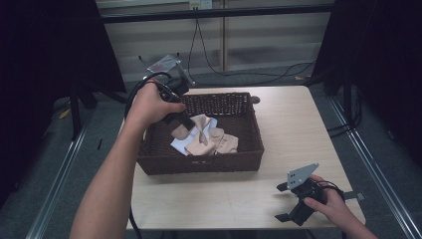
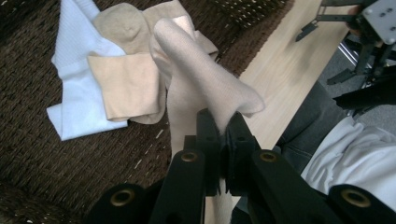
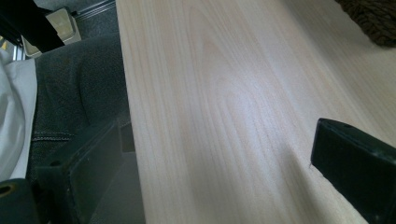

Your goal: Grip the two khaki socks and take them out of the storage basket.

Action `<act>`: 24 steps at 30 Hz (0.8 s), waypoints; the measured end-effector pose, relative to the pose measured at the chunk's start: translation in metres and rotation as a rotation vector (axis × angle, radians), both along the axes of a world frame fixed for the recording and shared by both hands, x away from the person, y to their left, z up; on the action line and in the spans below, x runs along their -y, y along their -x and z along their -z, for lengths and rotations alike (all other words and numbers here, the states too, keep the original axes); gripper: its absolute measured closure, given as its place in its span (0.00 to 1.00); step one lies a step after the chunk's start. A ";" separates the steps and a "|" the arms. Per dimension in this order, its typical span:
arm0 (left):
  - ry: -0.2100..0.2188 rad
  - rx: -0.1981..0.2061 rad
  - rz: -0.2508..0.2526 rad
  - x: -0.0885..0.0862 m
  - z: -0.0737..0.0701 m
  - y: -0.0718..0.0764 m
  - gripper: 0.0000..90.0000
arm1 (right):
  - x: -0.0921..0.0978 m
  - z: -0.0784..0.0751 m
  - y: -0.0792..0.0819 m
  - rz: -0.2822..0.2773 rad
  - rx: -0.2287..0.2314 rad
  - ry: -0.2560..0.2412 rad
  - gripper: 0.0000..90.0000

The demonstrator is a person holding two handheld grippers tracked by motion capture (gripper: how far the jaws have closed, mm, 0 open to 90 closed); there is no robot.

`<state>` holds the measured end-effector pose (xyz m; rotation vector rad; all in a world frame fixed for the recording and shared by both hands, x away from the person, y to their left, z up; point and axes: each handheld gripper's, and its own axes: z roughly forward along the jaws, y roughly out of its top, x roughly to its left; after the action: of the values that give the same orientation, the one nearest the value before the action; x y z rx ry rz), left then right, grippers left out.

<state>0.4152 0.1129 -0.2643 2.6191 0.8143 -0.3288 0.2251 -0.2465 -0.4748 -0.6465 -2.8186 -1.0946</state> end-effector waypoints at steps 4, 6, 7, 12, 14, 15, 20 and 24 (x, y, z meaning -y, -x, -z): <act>0.003 0.007 0.019 -0.001 -0.004 0.004 0.96 | 0.000 0.000 0.000 0.002 0.001 -0.001 0.02; 0.004 0.008 0.022 -0.003 -0.005 0.006 0.97 | 0.000 0.000 0.000 0.001 0.002 -0.001 0.02; 0.004 0.010 0.023 -0.003 -0.005 0.007 0.97 | 0.000 0.000 0.000 0.000 0.002 -0.001 0.02; -0.008 0.008 0.039 -0.004 -0.006 0.012 0.97 | 0.000 0.000 0.000 0.002 0.001 -0.001 0.02; -0.010 0.007 0.037 -0.004 -0.006 0.013 0.97 | 0.000 0.000 0.000 0.002 0.001 -0.001 0.02; -0.016 0.005 0.042 -0.005 -0.006 0.013 0.97 | 0.000 0.000 0.000 0.002 0.002 -0.001 0.02; -0.021 0.005 0.051 -0.005 -0.005 0.017 0.97 | 0.000 0.000 0.000 0.001 0.002 0.000 0.02; -0.027 0.011 0.058 -0.005 -0.005 0.021 0.97 | 0.000 0.000 0.000 0.001 0.002 -0.001 0.02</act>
<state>0.3945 0.1183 -0.2591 2.6716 0.7457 -0.3211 0.2250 -0.2461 -0.4751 -0.6474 -2.8194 -1.0969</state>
